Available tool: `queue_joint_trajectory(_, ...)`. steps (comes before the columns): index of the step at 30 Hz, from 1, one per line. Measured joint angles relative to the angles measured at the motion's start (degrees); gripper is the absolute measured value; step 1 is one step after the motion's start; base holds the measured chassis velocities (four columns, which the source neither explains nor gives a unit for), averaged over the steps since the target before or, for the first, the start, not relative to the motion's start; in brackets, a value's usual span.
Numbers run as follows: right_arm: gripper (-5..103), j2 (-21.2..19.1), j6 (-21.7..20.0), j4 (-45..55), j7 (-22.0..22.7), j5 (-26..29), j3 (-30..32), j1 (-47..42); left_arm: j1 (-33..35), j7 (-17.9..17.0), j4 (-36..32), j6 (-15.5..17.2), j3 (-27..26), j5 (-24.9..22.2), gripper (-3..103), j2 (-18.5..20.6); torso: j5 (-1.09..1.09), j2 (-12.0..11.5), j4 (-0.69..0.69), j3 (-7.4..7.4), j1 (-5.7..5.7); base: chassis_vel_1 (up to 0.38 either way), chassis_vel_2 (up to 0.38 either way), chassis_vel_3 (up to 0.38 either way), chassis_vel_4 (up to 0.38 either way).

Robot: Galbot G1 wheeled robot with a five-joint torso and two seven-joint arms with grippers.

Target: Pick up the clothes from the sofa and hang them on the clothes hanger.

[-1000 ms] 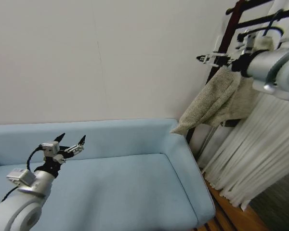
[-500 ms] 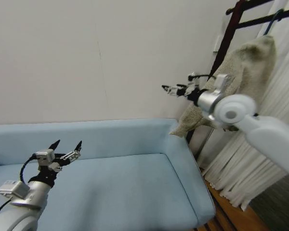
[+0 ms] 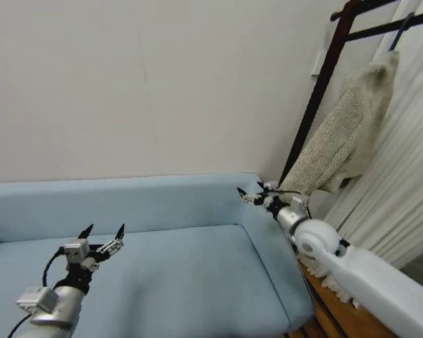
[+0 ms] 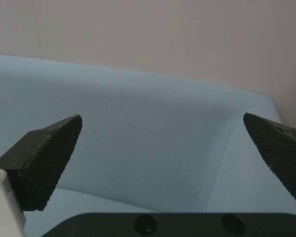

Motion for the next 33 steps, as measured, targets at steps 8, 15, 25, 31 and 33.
queue_joint_trajectory(8,100,9.39,-3.71,9.45,-1.46,-9.17,13.71,-18.51,2.84,0.69,-0.8,-1.59,2.2,6.63,100,-4.55,-0.04,0.0,0.0,0.0,0.0,0.0,0.0,0.0,0.0)
queue_joint_trajectory(15,100,25.58,-13.65,19.94,-12.44,-16.58,27.5,-32.63,4.47,2.84,-0.48,-2.43,2.81,10.49,100,-6.16,-0.06,0.01,-0.02,0.0,0.0,0.0,0.0,0.0,0.0)
queue_joint_trajectory(25,100,35.64,-9.21,17.54,-14.64,-24.3,25.99,-31.84,7.33,5.1,-0.77,-4.29,9.12,14.77,100,-8.38,-0.05,0.0,0.01,0.01,0.01,0.0,0.0,0.0,0.0)
queue_joint_trajectory(31,100,37.27,-9.12,17.55,-14.63,-27.35,26.02,-32.13,7.99,4.36,-2.13,-3.98,10.11,14.94,100,-7.36,-0.05,0.01,0.0,0.02,0.01,0.0,0.0,0.0,0.0)
queue_joint_trajectory(33,100,37.34,-9.03,17.55,-14.63,-27.36,26.1,-32.23,7.97,4.12,-2.3,-3.78,10.05,14.94,100,-7.14,-0.05,0.0,0.0,0.01,0.01,0.0,0.0,0.0,0.0)
